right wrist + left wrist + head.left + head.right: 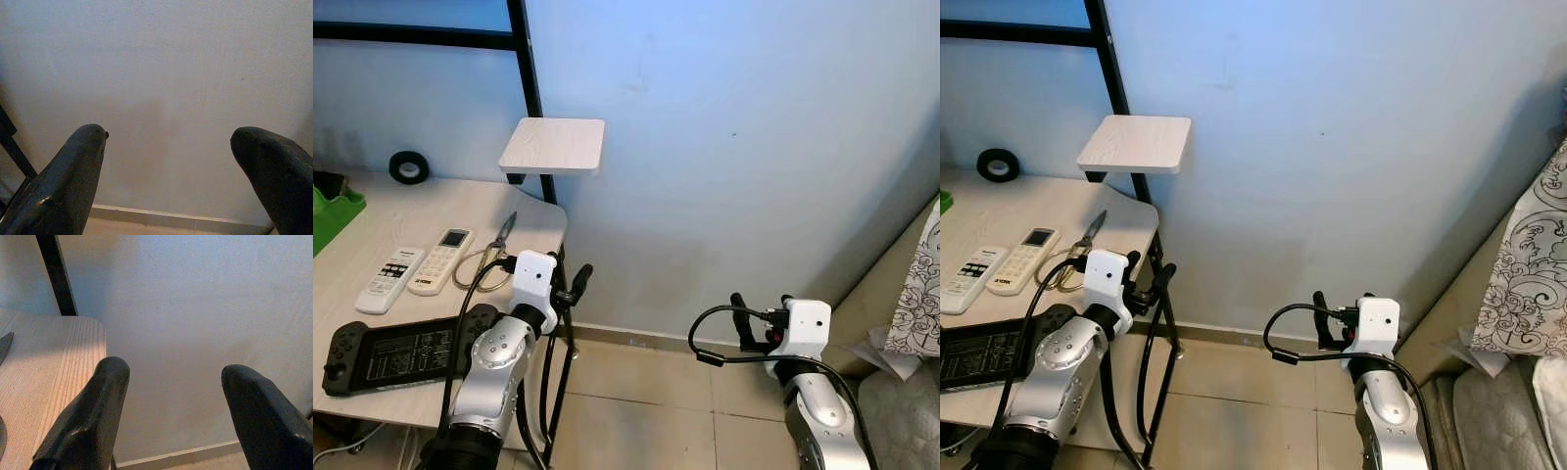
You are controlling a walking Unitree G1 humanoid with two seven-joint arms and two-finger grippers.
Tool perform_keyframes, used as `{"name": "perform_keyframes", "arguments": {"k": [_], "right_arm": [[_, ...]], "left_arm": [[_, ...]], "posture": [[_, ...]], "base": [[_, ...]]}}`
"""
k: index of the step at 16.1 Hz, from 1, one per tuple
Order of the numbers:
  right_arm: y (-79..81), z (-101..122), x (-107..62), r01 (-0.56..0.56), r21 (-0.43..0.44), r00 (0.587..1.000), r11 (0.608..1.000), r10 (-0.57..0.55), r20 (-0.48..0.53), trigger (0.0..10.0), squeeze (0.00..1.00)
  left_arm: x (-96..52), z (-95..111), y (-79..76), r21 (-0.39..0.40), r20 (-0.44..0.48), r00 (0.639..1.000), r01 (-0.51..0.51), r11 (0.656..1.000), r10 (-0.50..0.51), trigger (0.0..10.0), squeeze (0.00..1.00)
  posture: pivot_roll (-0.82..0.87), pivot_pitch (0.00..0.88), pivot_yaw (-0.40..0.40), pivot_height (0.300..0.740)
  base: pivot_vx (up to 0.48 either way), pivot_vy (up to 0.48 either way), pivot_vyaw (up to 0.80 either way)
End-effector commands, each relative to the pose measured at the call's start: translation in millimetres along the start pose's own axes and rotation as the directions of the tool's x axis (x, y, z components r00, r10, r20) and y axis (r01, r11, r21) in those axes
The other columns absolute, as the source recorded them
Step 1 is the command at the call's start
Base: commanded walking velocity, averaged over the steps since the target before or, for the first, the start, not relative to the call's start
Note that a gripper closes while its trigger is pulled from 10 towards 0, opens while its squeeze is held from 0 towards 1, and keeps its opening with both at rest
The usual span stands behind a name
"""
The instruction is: Clean up the room
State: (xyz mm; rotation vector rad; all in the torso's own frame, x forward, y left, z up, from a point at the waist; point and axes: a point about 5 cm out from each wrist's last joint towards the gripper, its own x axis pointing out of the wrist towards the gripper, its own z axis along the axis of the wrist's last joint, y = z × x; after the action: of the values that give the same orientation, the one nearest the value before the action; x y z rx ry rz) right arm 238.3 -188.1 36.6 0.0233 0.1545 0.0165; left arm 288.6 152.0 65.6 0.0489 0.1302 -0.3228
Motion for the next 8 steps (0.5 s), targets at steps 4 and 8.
{"name": "perform_keyframes", "arguments": {"k": [4,8], "right_arm": [[14.5,-11.3,9.2,0.13,0.127,0.987,0.983,-0.116,-0.113,10.0,0.0],[16.5,-3.4,9.9,0.123,0.095,0.99,0.988,-0.116,-0.074,10.0,0.0]], "left_arm": [[11.7,-9.8,-11.0,-0.085,-0.139,0.99,0.026,0.996,-0.037,10.0,0.0],[14.8,9.6,-7.4,-0.066,0.045,0.999,0.03,0.997,-0.027,10.0,0.0]], "posture": [[-0.08,0.0,0.029,0.74],[-0.09,0.0,0.033,0.74]], "base": [[0.0,0.0,0.0],[0.0,0.0,0.0]]}}
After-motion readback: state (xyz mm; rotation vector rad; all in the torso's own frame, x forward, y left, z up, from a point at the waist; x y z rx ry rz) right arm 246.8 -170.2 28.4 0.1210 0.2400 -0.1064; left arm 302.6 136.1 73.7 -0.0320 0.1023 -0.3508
